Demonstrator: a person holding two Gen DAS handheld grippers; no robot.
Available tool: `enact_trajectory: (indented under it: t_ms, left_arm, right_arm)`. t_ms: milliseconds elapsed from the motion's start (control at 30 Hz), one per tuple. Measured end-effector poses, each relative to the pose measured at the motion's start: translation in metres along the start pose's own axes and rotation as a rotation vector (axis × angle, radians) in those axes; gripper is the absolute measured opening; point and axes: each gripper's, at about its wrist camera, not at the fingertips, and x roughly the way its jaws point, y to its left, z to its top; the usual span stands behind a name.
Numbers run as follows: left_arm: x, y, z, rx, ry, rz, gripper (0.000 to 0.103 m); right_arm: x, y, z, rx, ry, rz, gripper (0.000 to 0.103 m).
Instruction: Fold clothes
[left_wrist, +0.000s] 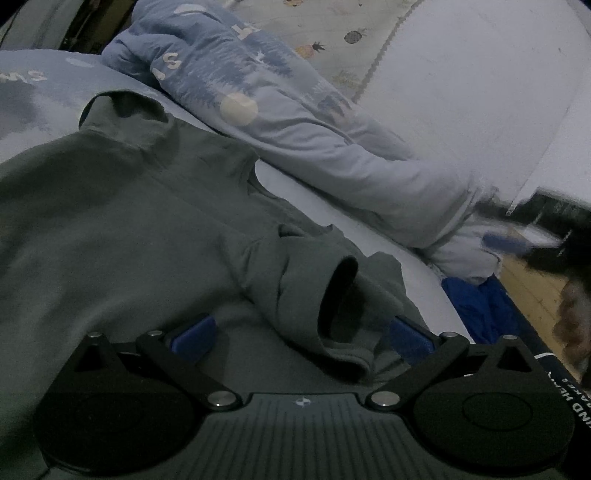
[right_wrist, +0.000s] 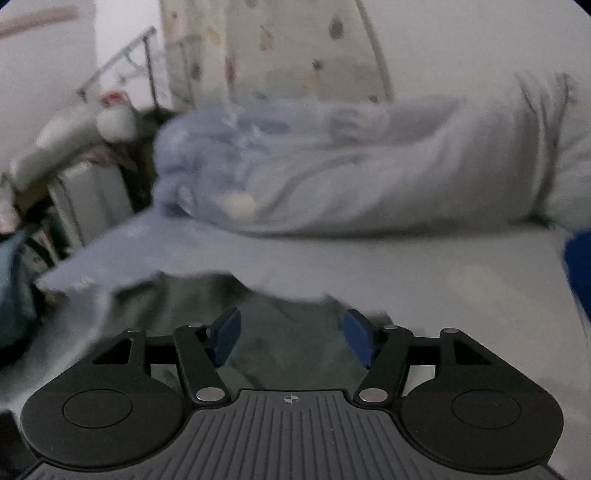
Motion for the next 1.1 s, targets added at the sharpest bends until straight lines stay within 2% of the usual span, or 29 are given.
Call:
enact_trajectory:
  t_ms: [100,167,300,400,500,600,667,700,733,900,1000,1100]
  left_arm:
    - [-0.001,0.001,0.001,-0.003,0.002,-0.003,0.103]
    - [-0.002,0.002,0.001,-0.001,0.004,-0.006,0.103]
    - [-0.004,0.003,0.001,0.005,0.005,-0.010,0.103]
    - [-0.006,0.003,0.001,0.011,0.007,-0.012,0.103]
    - [-0.007,0.004,0.001,0.013,0.010,-0.016,0.103]
    - [-0.008,0.005,0.001,0.011,0.012,-0.019,0.103]
    - [-0.008,0.005,0.001,0.010,0.013,-0.019,0.103]
    - [-0.008,0.005,0.001,0.009,0.014,-0.018,0.103]
    - [-0.008,0.005,0.001,0.008,0.014,-0.017,0.103]
    - [-0.008,0.003,0.002,-0.009,0.014,-0.010,0.103]
    - [-0.007,0.002,0.003,-0.023,0.014,-0.005,0.103]
    - [-0.006,0.000,0.004,-0.040,0.016,-0.008,0.103]
  right_arm:
    - [0.022,-0.008,-0.020,0.030,0.064,-0.013,0.066]
    - [0.034,-0.004,-0.035,0.029,0.108,0.010,0.062]
    - [0.047,0.015,-0.054,0.040,0.153,0.096,0.052]
    - [0.054,0.029,-0.064,0.063,0.184,0.144,0.051]
    - [0.068,0.037,-0.074,0.044,0.240,0.113,0.050]
    - [0.075,0.036,-0.080,0.078,0.252,0.089,0.049]
    - [0.080,0.036,-0.083,0.097,0.256,0.086,0.040]
    - [0.083,0.037,-0.085,0.104,0.257,0.091,0.031]
    - [0.084,0.037,-0.086,0.100,0.249,0.088,0.014]
    - [0.068,0.029,-0.077,0.114,0.172,0.042,0.010]
    - [0.041,0.009,-0.062,0.129,0.096,-0.025,0.010]
    - [0.005,-0.027,-0.044,0.154,0.012,-0.133,0.010]
